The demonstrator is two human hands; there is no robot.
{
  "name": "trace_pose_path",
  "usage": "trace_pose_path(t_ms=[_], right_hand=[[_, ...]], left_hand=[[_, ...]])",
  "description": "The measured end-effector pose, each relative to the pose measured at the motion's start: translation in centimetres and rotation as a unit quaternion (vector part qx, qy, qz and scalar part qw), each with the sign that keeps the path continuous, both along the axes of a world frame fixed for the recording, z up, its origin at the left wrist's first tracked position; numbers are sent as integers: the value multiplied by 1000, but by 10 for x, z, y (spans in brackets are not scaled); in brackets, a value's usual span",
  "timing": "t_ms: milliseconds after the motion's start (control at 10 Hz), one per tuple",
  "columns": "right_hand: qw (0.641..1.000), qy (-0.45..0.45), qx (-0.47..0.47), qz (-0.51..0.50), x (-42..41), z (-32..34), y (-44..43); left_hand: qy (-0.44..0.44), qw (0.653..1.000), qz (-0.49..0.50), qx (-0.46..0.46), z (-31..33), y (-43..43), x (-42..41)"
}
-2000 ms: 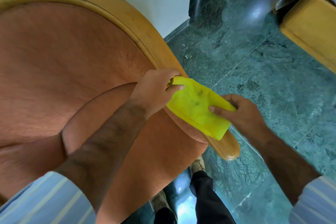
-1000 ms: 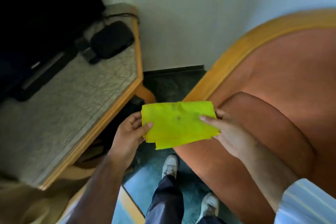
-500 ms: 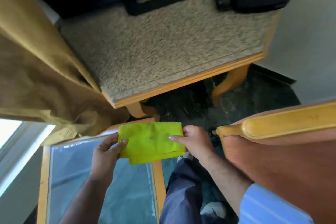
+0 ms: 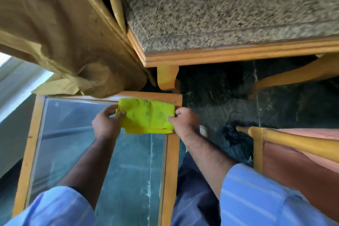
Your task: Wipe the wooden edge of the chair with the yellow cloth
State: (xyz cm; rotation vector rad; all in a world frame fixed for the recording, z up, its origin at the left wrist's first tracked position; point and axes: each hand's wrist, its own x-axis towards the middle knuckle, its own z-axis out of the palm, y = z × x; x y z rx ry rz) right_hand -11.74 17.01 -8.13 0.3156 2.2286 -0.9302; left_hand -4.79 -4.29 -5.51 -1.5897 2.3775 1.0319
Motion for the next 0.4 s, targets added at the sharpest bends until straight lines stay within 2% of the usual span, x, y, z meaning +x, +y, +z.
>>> trace_pose_path(t_ms=[100,200,300,400], right_hand=[[996,32,65,52,-4,-7,-2],[961,112,202,151,-3,-9,6],[947,154,215,182,-8,-2,13],[912,217,205,279,-8,14,23]], left_hand=[[-34,998,-45,-31,-12,-3,-5],[-129,978,-135,-90,-17,3,-10],[-139,962,-184,-144,-10,9,-11],[-91,938,-255,-216,2,28,-3]])
